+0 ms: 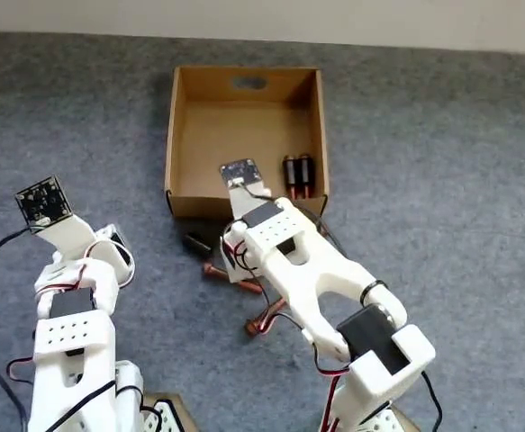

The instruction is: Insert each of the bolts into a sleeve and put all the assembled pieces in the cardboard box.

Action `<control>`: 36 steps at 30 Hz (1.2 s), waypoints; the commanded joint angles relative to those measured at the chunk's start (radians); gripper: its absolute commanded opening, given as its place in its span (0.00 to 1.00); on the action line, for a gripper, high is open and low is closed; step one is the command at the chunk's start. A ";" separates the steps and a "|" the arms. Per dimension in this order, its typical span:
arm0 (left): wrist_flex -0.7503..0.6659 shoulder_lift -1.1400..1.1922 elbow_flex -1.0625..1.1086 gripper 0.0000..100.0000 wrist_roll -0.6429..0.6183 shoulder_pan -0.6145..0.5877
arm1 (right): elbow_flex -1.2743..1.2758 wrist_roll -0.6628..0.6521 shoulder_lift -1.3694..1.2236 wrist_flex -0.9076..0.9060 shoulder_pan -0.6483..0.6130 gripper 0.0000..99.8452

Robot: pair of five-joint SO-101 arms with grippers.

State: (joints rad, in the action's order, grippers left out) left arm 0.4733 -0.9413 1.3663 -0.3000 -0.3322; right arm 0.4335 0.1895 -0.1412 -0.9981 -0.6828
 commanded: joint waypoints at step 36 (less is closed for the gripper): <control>-0.017 -0.016 -0.042 0.10 -0.008 -0.008 | -0.015 -0.095 0.130 -0.031 0.007 0.06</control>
State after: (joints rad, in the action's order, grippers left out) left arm 0.4733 -0.9413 1.3663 -0.3000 -0.3322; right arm 0.4580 0.1005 -0.0721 -1.0411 -0.6828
